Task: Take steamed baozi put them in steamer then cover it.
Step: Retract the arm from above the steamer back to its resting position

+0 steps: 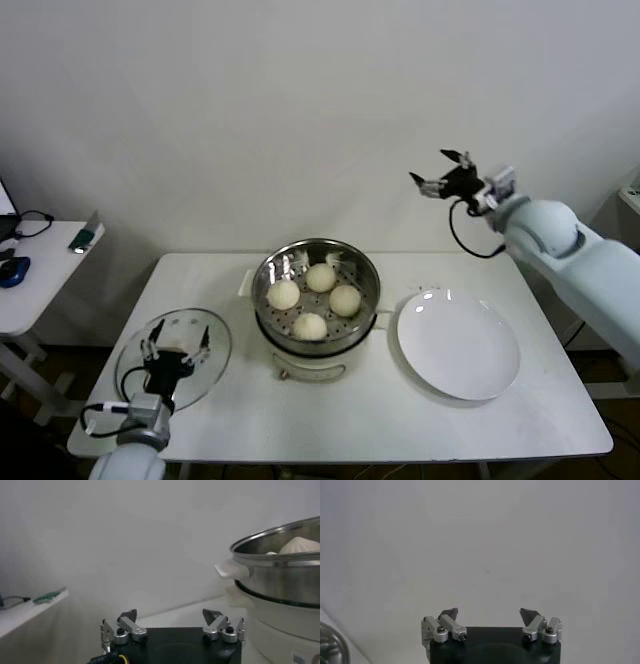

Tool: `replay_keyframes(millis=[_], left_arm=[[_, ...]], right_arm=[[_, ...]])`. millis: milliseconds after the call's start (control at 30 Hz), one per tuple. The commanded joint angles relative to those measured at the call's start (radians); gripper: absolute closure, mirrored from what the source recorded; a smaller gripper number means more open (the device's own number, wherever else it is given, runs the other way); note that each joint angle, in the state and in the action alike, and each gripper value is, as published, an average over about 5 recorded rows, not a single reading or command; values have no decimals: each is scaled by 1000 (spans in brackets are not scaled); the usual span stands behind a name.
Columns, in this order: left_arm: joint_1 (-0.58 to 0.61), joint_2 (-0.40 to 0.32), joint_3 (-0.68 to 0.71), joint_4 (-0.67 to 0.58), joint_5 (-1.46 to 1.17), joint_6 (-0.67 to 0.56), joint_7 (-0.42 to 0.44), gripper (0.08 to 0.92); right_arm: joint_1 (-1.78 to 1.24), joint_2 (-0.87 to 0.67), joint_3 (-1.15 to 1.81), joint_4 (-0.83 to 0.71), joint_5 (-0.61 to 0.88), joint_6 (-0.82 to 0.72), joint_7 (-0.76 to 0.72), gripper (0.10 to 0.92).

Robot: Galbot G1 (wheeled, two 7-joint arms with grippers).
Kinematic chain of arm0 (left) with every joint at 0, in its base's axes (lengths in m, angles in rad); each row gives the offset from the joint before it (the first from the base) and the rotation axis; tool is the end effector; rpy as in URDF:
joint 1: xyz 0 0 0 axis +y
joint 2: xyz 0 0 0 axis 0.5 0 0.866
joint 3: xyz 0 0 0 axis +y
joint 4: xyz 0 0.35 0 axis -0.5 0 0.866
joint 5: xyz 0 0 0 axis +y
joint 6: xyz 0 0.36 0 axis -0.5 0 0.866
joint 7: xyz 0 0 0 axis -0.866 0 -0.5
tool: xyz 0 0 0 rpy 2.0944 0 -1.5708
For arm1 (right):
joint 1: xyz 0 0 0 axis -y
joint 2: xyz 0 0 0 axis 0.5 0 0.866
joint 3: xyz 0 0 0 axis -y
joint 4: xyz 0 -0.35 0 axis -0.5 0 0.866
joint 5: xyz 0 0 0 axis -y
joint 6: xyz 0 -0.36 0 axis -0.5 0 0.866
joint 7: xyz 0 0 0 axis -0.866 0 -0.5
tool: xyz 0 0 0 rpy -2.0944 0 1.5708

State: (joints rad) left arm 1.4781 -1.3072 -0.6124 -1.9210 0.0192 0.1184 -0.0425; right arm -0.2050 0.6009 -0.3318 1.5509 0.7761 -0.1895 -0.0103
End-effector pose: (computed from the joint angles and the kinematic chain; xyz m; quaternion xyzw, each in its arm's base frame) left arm 0.2180 0.0880 -0.3323 0.0201 -0.9845 -0.1499 0.0893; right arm 0.4751 -0.1410 -0.1075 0.1853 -0.9602 0.2081 0.0174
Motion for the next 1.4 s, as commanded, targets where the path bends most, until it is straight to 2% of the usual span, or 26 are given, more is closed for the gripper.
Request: replay_keyframes(millis=[33,233,467,533,733,1000,1400], left_arm=[[-6,12,-3,4,76,-8,-9,177],[5,25,-1,-1,130,-38,-18,177],[26,58,-13,-13,302,-111,-63,177],[32,76,-18,-18,381,-124,-103,177],[61,128,-44,5,796,-149,-308,177],[80,127,-21,159,1175,-156,-432,177],[21,102,12,374,1320,-155,-431,177]], right_arm=[[-936,4,838,214,-139,183,46,203],[-1205,186,1013,206,-160,344,-45,203],[-1332,334,1051,162,-245,519,-90,203],[-1356,370,1049,162,-271,549,-90,203],[-1403,461,1032,176,-351,570,-83,203],[-1412,549,982,171,-422,588,-69,203],[-1412,582,966,157,-431,602,-70,203]])
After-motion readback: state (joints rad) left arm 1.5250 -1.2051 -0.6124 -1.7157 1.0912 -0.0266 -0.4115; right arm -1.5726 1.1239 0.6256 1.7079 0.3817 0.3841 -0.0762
